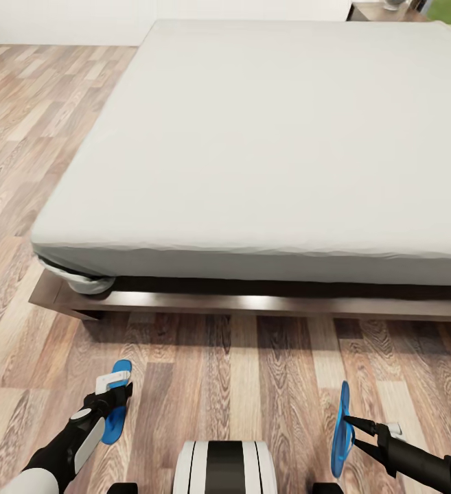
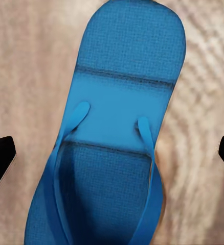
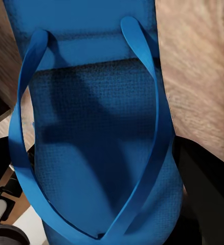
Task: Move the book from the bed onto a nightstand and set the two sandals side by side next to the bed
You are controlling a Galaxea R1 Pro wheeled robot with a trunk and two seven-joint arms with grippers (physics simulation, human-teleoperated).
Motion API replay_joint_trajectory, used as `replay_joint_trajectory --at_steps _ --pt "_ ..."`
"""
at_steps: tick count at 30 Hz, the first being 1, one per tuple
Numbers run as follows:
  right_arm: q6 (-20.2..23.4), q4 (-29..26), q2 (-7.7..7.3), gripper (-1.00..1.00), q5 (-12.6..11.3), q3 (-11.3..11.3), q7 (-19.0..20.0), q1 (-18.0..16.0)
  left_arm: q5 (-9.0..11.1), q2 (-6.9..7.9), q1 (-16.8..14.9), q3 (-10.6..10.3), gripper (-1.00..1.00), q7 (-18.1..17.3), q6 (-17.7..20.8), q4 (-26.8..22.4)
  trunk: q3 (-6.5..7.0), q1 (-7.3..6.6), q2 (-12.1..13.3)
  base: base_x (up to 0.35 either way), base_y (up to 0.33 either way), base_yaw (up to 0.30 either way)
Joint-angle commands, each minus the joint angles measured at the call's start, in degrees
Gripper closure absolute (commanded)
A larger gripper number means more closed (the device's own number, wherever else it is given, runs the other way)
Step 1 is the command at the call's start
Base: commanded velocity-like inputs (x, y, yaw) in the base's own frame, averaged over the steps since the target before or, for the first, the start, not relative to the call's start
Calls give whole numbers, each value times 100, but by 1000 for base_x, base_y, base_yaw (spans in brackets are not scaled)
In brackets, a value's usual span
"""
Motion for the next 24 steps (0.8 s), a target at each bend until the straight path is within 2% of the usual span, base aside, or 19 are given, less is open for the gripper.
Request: replay_joint_trajectory --at_steps 1,10,13,14,15,16,19,21,22,23,24 --pt "28 3 -5 100 -39 30 3 -3 42 5 1 -28 -100 36 26 -12 20 -3 0 0 0 0" --pt "28 3 -4 100 -39 31 3 -3 42 5 1 -28 -100 34 28 -12 219 -26 12 0 0 0" --pt "28 3 -4 100 -39 30 1 -3 83 18 1 -22 -100 -116 64 -47 219 -26 12 0 0 0" --pt "28 3 -4 100 -39 33 -1 -3 155 28 1 -16 -100 -278 109 -57 219 -26 12 0 0 0" --pt "28 3 -4 100 -39 32 -4 -3 330 68 1 -9 -100 -619 248 -65 219 -26 12 0 0 0" --pt "28 3 -4 100 -39 33 -4 -3 401 99 1 -6 -100 -751 315 -67 219 -26 12 0 0 0" --pt "28 3 -4 100 -36 32 -5 -3 873 438 1 7 -100 -1740 770 -72 219 -26 12 0 0 0" --pt "22 3 -4 100 -36 35 -7 -3 1168 714 1 11 -100 -2426 918 -69 219 -26 12 0 0 0" --pt "3 5 -4 100 -31 37 -13 -3 1380 872 1 9 -100 -2935 968 -54 219 -26 12 0 0 0" --pt "-17 10 -4 100 -17 37 -33 -3 1540 961 1 9 -100 -3353 998 -35 219 -26 12 0 0 0" --pt "-31 20 -1 100 -6 37 -47 -3 1602 996 1 8 -100 -3529 1010 -27 219 -26 12 0 0 0"
